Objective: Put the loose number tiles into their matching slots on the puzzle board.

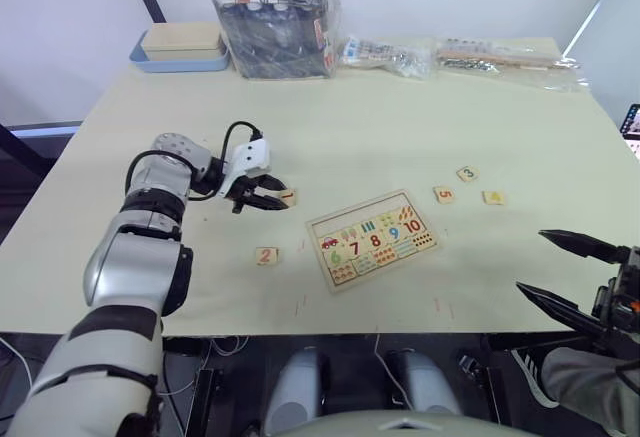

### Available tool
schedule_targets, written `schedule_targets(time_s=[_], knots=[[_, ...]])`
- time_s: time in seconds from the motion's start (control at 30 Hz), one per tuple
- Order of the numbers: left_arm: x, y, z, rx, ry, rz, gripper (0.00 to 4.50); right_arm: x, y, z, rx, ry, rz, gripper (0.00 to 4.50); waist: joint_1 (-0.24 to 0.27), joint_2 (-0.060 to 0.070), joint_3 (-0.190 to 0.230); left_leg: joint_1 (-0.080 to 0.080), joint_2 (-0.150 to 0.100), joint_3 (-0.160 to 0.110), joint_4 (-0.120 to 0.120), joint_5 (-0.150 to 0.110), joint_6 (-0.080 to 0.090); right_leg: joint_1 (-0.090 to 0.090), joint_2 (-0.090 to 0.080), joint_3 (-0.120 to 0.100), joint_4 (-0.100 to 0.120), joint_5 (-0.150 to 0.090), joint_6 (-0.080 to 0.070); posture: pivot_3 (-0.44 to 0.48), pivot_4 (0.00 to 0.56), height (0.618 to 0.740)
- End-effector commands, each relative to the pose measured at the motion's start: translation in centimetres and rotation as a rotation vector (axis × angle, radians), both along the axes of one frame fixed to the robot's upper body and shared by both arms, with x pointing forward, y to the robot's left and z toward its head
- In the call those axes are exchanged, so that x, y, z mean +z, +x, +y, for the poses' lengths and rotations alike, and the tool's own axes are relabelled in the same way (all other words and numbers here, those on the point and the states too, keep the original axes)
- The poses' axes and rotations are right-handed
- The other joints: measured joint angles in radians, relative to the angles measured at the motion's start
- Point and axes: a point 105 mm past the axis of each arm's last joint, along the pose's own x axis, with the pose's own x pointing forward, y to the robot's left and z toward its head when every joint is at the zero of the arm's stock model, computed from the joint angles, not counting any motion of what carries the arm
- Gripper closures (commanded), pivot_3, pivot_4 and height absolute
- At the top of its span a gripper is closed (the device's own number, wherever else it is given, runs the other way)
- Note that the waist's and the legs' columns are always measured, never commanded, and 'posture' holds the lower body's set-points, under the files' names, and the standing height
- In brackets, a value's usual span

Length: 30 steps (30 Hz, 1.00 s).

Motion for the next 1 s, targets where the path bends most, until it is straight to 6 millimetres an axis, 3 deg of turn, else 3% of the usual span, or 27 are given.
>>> schedule_targets(time_s=[0.03,0.13,0.37,0.57,0.8,1.0], knots=[[3.0,-0.3,1.1,0.036,-0.071,-0.055,3.04,0.5,0.1,0.8,0.041,0.006,-0.04,0.0,0.0,0.0,0.0,0.0,0.0,0.0,0.0,0.0,0.0,0.0,0.0,0.0,0.0,0.0,0.0,0.0,0.15,0.74],[3.8,-1.1,1.3,0.075,-0.101,-0.061,3.04,0.4,0.2,1.0,0.058,0.009,-0.037,0.0,-0.002,0.001,0.0,0.0,0.001,0.0,0.0,0.0,0.0,0.0,0.0,0.001,0.001,0.0,0.0,0.0,0.15,0.74],[4.7,-5.0,-0.3,0.41,-0.139,-0.005,3.04,0.2,1.2,1.2,0.099,0.017,-0.034,0.0,0.004,0.001,0.0,0.001,0.002,0.0,0.001,0.0,0.0,0.0,-0.001,0.001,0.003,0.0,0.0,0.0,0.15,0.74],[3.9,-7.3,-0.7,0.782,-0.084,0.095,3.04,0.3,1.9,1.6,0.133,0.048,-0.029,0.0,0.0,0.001,0.0,0.001,0.001,-0.002,0.002,0.0,0.0,0.002,0.0,0.001,0.003,-0.001,0.0,0.0,0.15,0.74],[2.3,-7.4,-0.7,1.007,-0.148,0.035,3.04,0.4,2.2,2.0,0.166,0.061,-0.005,0.0,0.0,0.001,0.0,0.002,0.001,-0.003,0.002,0.0,0.0,0.002,0.001,0.001,0.003,-0.001,0.0,0.0,0.15,0.74],[1.0,-6.9,-2.1,1.176,-0.25,-0.015,3.04,0.3,1.9,2.1,0.206,0.048,0.037,0.0,0.005,0.001,0.0,0.002,0.0,-0.004,0.002,0.0,0.0,0.002,0.001,0.002,0.003,-0.001,0.0,0.0,0.15,0.74]])
